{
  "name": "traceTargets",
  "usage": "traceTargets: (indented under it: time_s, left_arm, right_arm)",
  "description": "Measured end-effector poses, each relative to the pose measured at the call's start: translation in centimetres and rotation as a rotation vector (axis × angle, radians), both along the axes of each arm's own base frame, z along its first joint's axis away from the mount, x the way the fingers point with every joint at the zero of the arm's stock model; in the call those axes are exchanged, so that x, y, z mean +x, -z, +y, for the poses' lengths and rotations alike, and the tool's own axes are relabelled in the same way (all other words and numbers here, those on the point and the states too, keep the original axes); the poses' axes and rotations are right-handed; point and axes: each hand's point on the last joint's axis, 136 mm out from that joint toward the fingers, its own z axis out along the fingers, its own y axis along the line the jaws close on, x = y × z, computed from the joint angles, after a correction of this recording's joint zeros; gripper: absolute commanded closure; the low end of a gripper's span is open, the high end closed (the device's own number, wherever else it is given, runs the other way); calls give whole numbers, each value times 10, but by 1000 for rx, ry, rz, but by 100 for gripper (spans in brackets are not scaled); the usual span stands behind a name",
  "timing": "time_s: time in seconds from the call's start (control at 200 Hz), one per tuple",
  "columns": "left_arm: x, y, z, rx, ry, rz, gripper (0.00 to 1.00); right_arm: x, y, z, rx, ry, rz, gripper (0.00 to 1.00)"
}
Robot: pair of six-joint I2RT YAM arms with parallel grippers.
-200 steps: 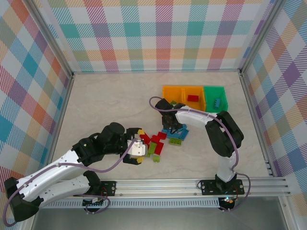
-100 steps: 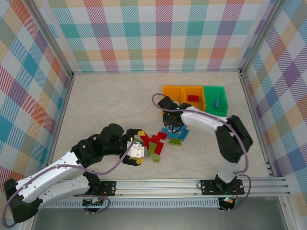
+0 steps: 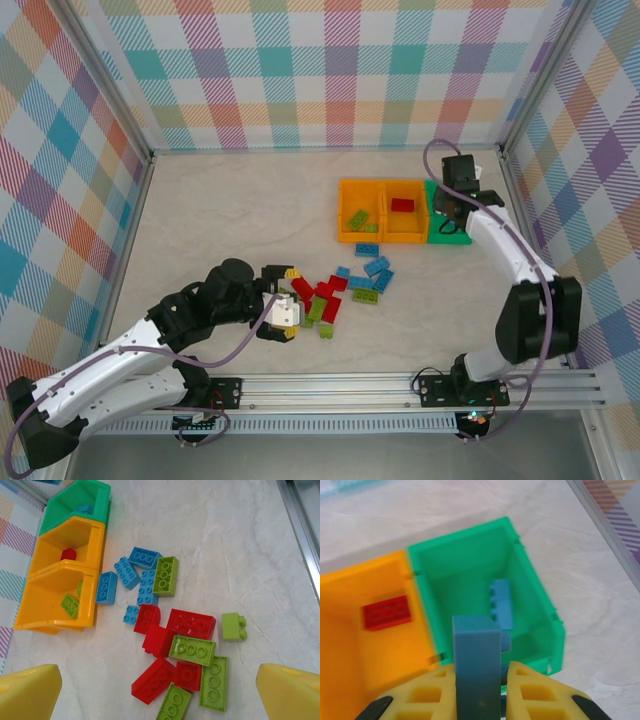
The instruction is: Sort the legos into containers by color
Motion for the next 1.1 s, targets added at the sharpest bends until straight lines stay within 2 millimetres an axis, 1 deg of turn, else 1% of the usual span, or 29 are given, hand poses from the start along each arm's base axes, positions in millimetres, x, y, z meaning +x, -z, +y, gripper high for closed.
traceTargets:
  time_s: [0.07,0.15,0.21,0.28,0.355,0.49,0.565,0.645,0.695,0.76,0.825,0.88,0.935,0.99,1.05,1.1]
  left_arm:
    - [1,-1,0,-3,-8,-4,0]
    - [4,-2,0,-14,-28,-5,0]
    - [6,-3,0,-18,-35,-3,0]
    - [7,-1,0,-17,-45,5,0]
    - [8,0,0,-18,-55,15,0]
    - [11,0,0,-21,-81,22,0]
    - [14,0,-1,-30,-103,36,0]
    - [19,4,-2,-36,-155,82,0]
    - [25,4,-2,-42,-201,119,0]
    - [36,-3,-5,-57,-287,169,0]
    - [54,-21,-9,-91,-405,221,0]
    - [69,-39,-13,-143,-503,262,0]
    - [81,-56,-18,-211,-587,302,0]
    - [88,-65,-20,-275,-658,355,0]
    - [91,-64,-22,-323,-719,426,0]
    - [94,-60,-26,-357,-771,493,1]
  right_arm:
    - [10,25,-13,0,16,56,83]
    - [19,51,-17,10,9,113,72]
    - [27,64,-17,19,3,143,68]
    - [35,71,-16,28,-7,156,63]
    - [39,71,-15,35,-13,153,58]
    - [39,59,-12,52,-23,127,56]
    - [36,46,-8,74,-34,105,53]
    - [28,21,2,133,-66,58,49]
    - [18,3,12,183,-102,21,47]
    - [-2,-22,29,268,-162,-30,45]
    - [-29,-43,49,343,-228,-63,43]
    - [-58,-57,75,400,-310,-76,41]
    - [-88,-63,104,440,-409,-65,41]
    - [-122,-64,134,480,-511,-27,38]
    - [-158,-58,159,521,-598,42,34]
    - [-182,-50,168,533,-630,112,31]
